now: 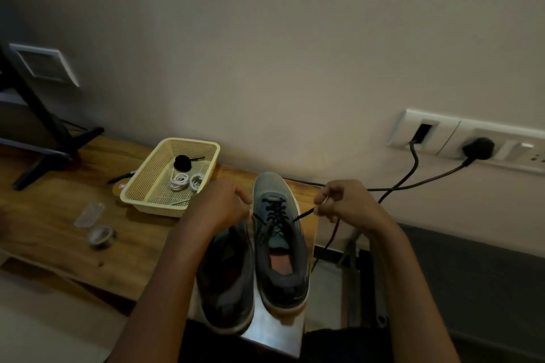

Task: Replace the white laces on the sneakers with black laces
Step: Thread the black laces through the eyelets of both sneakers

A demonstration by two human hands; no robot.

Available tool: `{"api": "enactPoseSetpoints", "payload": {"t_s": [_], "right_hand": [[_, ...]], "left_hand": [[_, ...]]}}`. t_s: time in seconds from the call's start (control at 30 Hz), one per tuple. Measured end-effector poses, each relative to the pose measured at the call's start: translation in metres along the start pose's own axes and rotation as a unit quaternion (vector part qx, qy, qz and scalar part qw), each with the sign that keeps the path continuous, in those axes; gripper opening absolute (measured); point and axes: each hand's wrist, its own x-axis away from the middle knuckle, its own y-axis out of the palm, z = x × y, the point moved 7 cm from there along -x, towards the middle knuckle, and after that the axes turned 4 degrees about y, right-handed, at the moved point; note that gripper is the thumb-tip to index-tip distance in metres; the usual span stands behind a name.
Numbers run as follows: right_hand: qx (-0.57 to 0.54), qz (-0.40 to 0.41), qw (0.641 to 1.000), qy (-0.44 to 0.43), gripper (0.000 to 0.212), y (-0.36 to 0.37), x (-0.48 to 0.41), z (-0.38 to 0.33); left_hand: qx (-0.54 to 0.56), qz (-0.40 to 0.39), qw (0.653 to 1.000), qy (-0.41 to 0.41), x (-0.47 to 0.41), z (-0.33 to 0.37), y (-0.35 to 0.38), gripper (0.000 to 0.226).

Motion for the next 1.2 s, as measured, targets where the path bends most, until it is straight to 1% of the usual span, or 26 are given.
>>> {"api": "enactPoseSetpoints", "payload": {"t_s": [0.07,0.13,0.23,0.3,0.4,0.47,0.53,0.6,0.67,0.73,0.77,0.8,0.87,0.9,0.93,0.97,1.03,1.1,1.17,1.2], "right_hand": [[-0.037,0.027,0.997,-0.069,0.016,-0.012,0.015,-0.028],[-0.088,0.025,0.988,-0.126,0.012,-0.014,0.03,-0.055],[-0.14,0.018,0.975,-0.174,0.012,-0.011,0.045,-0.082],[-0.158,0.03,0.97,-0.182,0.015,-0.01,0.049,-0.088],[-0.178,0.049,0.966,-0.182,0.023,-0.013,0.05,-0.09],[-0.164,0.029,0.967,-0.192,0.025,-0.011,0.053,-0.093],[-0.14,0.001,0.967,-0.211,0.023,-0.004,0.058,-0.101],[-0.138,-0.003,0.964,-0.226,0.016,-0.001,0.062,-0.108],[-0.139,0.025,0.962,-0.234,0.01,-0.003,0.063,-0.111],[-0.143,0.046,0.961,-0.233,0.008,-0.007,0.062,-0.111],[-0.153,0.043,0.96,-0.231,0.007,-0.008,0.062,-0.111],[-0.163,0.038,0.959,-0.229,0.007,-0.008,0.061,-0.11],[-0.17,0.027,0.959,-0.226,0.008,-0.008,0.061,-0.109],[-0.169,0.024,0.96,-0.222,0.008,-0.008,0.06,-0.108],[-0.168,0.025,0.961,-0.218,0.009,-0.008,0.06,-0.107],[-0.17,0.03,0.962,-0.213,0.01,-0.009,0.059,-0.106],[-0.186,0.043,0.961,-0.201,0.011,-0.01,0.056,-0.104],[-0.222,0.07,0.956,-0.177,0.011,-0.013,0.053,-0.098],[-0.269,0.11,0.947,-0.138,0.014,-0.015,0.047,-0.087],[-0.294,0.127,0.941,-0.114,0.016,-0.016,0.044,-0.08]], "left_hand": [[0.028,0.031,0.997,0.059,0.009,0.023,-0.011,0.012],[0.087,0.046,0.989,0.109,0.019,0.045,-0.017,0.007],[0.182,0.071,0.966,0.167,0.033,0.071,-0.027,0.009],[0.224,0.102,0.949,0.197,0.04,0.08,-0.037,0.009],[0.246,0.155,0.925,0.244,0.05,0.09,-0.052,0.01],[0.246,0.177,0.911,0.278,0.055,0.096,-0.058,0.011],[0.239,0.188,0.898,0.317,0.06,0.101,-0.061,0.011],[0.248,0.179,0.886,0.349,0.065,0.107,-0.061,0.012],[0.302,0.188,0.862,0.359,0.065,0.107,-0.063,0.02],[0.381,0.212,0.836,0.333,0.057,0.095,-0.062,0.026],[0.406,0.208,0.837,0.302,0.049,0.086,-0.056,0.028],[0.419,0.186,0.85,0.26,0.04,0.077,-0.045,0.03],[0.4,0.11,0.895,0.163,0.024,0.059,-0.009,0.034],[0.383,0.076,0.913,0.115,0.02,0.052,0.009,0.035],[0.362,0.048,0.927,0.087,0.018,0.046,0.023,0.036],[0.342,0.024,0.935,0.088,0.018,0.044,0.034,0.038],[0.316,-0.012,0.94,0.128,0.014,0.043,0.052,0.042],[0.27,0.004,0.955,0.124,0.01,0.034,0.061,0.041],[0.149,0.082,0.982,0.087,0.007,0.023,0.062,0.036],[0.074,0.116,0.988,0.076,0.01,0.024,0.06,0.033]]}}
